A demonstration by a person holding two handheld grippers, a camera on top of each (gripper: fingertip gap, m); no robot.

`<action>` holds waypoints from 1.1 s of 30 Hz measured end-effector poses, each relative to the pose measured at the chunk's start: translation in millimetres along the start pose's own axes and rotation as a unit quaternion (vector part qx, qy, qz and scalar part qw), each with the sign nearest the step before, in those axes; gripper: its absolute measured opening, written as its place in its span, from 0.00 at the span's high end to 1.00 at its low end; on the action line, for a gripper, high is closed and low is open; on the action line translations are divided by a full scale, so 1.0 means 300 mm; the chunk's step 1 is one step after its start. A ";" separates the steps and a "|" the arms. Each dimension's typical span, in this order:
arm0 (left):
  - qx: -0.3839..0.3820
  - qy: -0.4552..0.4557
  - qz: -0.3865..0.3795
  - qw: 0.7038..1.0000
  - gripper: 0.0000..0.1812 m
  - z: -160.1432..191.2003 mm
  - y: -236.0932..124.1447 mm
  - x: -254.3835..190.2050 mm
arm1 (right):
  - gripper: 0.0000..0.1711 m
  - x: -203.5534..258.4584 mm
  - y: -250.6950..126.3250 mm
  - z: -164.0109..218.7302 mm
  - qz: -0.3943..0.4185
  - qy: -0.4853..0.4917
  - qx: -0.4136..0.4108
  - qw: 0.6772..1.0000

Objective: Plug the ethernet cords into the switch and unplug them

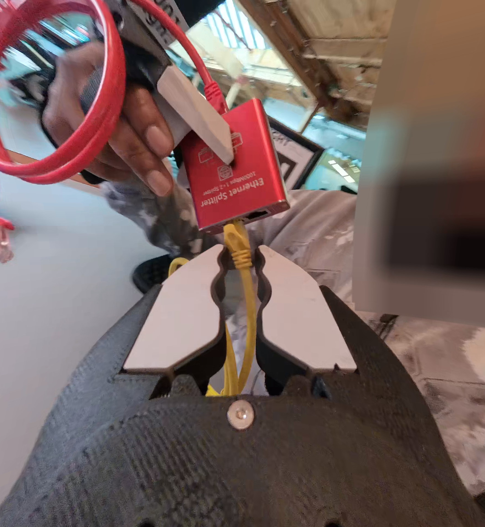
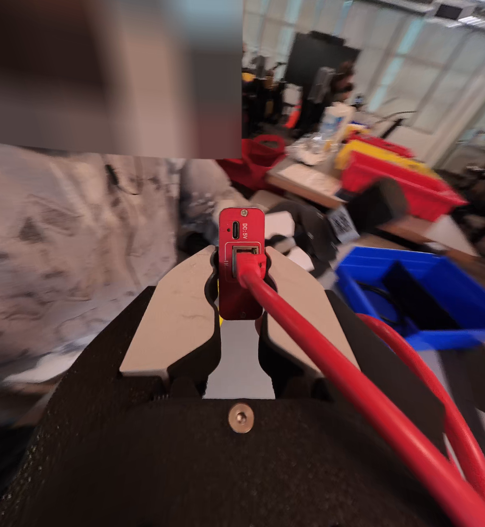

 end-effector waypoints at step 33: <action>0.501 -0.010 -0.540 0.676 0.81 -0.018 -1.021 0.433 | 0.84 0.039 -0.167 0.197 0.208 0.138 -0.199 0.947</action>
Point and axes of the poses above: each gripper's, where its closed fingertips meet, y out along the fingers, z out of its underside, x = y × z across the jaws, the point moved 9 cm from there along -y, back along the fingers, and after that the axes turned 8 degrees about z, right-handed, at the moved point
